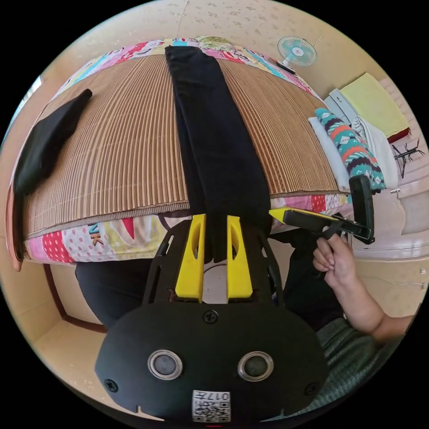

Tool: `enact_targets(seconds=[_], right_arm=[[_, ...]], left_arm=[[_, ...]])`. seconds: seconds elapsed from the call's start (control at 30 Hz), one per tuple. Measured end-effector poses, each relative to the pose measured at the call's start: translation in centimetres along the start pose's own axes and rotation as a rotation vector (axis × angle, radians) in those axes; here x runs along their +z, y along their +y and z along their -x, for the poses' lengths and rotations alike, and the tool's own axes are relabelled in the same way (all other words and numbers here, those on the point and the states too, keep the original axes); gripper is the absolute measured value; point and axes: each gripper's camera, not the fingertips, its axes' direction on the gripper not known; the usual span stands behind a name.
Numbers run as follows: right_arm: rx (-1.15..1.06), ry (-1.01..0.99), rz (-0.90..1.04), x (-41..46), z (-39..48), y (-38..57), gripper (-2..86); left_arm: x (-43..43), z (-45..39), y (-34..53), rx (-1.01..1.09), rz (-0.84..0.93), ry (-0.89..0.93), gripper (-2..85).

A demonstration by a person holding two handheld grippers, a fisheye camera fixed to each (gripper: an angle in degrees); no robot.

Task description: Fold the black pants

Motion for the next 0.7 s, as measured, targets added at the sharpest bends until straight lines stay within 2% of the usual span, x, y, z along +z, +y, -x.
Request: enact_targets(seconds=[0.13, 0.23, 0.37, 0.53, 0.6, 0.7], right_arm=[[-0.024, -0.002, 0.027, 0.7, 0.5, -0.5, 1.5], [-0.074, -0.021, 0.038, 0.7, 1.9, -0.9, 1.3], [-0.127, -0.077, 0.022, 0.1, 3.9, -1.4, 1.2], [-0.135, -0.066, 0.093, 3.1, 4.0, -1.4, 1.1], [-0.100, 0.021, 0.179, 5.2, 3.8, -1.4, 1.3], [-0.129, 0.071, 0.083, 4.1, 5.1, -1.2, 2.3]], left_arm=[[1.3, 0.5, 0.1, 0.010, -0.008, 0.016, 6.9], [0.7, 0.9, -0.4, 0.057, -0.004, 0.048, 2.5], [-3.3, 3.8, 0.5, 0.066, -0.116, 0.217, -0.1], [-3.5, 8.1, 2.0, -0.027, -0.172, 0.247, -0.2], [-2.7, 8.7, 1.8, -0.049, -0.144, 0.241, 0.4], [-3.0, 8.9, 0.9, -0.051, -0.120, 0.213, 4.2]])
